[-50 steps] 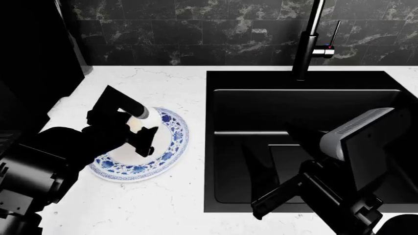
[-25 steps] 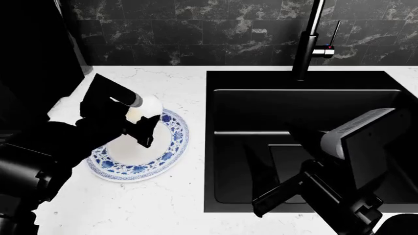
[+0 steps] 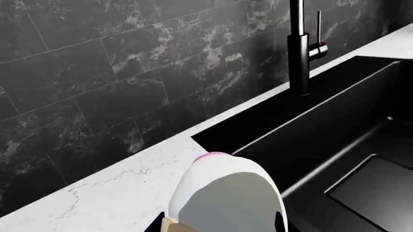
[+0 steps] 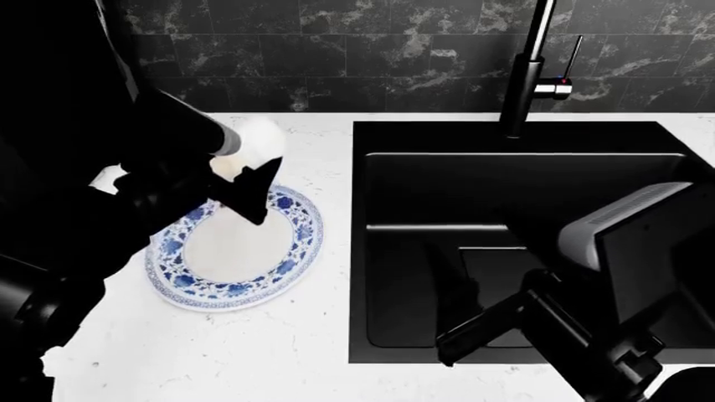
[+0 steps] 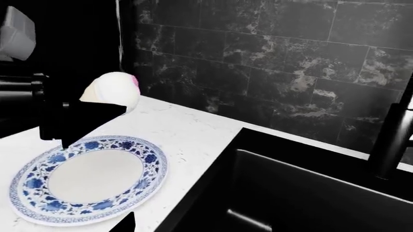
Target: Move the dessert items from the plate to the tray.
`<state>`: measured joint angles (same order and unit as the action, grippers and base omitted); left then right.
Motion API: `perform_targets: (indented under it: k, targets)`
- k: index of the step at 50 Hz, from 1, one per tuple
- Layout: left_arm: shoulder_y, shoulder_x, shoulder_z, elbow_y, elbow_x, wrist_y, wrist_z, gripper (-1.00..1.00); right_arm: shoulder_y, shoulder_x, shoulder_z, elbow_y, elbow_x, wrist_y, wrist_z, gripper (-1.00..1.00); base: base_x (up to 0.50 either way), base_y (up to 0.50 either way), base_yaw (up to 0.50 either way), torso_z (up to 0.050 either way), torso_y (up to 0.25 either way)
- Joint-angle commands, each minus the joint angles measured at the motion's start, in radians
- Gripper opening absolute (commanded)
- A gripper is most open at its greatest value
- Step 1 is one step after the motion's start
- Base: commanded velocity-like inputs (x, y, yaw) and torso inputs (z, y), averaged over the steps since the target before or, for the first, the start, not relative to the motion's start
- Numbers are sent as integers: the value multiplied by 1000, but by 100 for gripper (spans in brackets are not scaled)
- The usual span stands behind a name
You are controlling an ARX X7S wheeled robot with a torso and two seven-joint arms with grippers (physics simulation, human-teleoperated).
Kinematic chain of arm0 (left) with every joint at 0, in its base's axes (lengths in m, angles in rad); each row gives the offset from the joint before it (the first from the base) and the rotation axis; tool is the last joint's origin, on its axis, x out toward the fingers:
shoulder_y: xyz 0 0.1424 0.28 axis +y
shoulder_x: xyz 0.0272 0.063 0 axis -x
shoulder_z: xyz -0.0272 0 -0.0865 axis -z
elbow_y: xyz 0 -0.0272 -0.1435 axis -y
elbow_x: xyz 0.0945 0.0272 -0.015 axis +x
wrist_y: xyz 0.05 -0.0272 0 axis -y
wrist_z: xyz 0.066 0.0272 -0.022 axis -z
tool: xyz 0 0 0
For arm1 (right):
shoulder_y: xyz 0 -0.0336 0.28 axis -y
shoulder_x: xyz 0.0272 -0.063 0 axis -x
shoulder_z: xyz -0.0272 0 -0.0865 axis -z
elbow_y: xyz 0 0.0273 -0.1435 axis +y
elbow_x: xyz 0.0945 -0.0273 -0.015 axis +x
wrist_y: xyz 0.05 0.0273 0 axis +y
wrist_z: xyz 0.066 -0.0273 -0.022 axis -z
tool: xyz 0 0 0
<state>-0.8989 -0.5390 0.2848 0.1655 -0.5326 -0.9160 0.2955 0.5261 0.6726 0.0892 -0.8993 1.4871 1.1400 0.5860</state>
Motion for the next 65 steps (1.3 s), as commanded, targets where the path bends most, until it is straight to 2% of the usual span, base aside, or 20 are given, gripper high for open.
perform_targets:
  k: [1,14,20,26,33,41,56,65]
  targets:
    - [-17,3,-9,35,-17,-12,-26,-100,15,11,-15,1,-55,15,35,100,-500,-211,0,50,41]
    - [-11,0,-4,27,-8,12,-25,-100,68,6,8,6,-24,-11,121,100,-483,-335,0,50,41]
    - [-4,4,-3,23,23,67,-40,-100,36,-3,66,-86,-203,-83,42,100,-443,-376,0,50,41]
    - [3,25,-10,2,56,121,-73,-100,-61,-16,73,-84,-345,-146,-38,100,-351,-447,0,50,42]
    - [25,77,-51,21,58,72,-192,-100,-208,-40,100,-90,-439,-235,-106,100,-287,-478,0,50,40]
    - [37,122,-69,113,54,-44,-322,-100,-282,-40,134,-79,-459,-272,-119,100,-277,-485,0,50,41]
    - [57,129,-89,230,1,-128,-357,-100,-277,-10,109,-68,-487,-287,-154,100,-134,-500,0,50,40]
    - [52,137,-73,231,4,-130,-364,-100,-198,16,109,-33,-435,-276,-156,100,-92,-500,0,50,40]
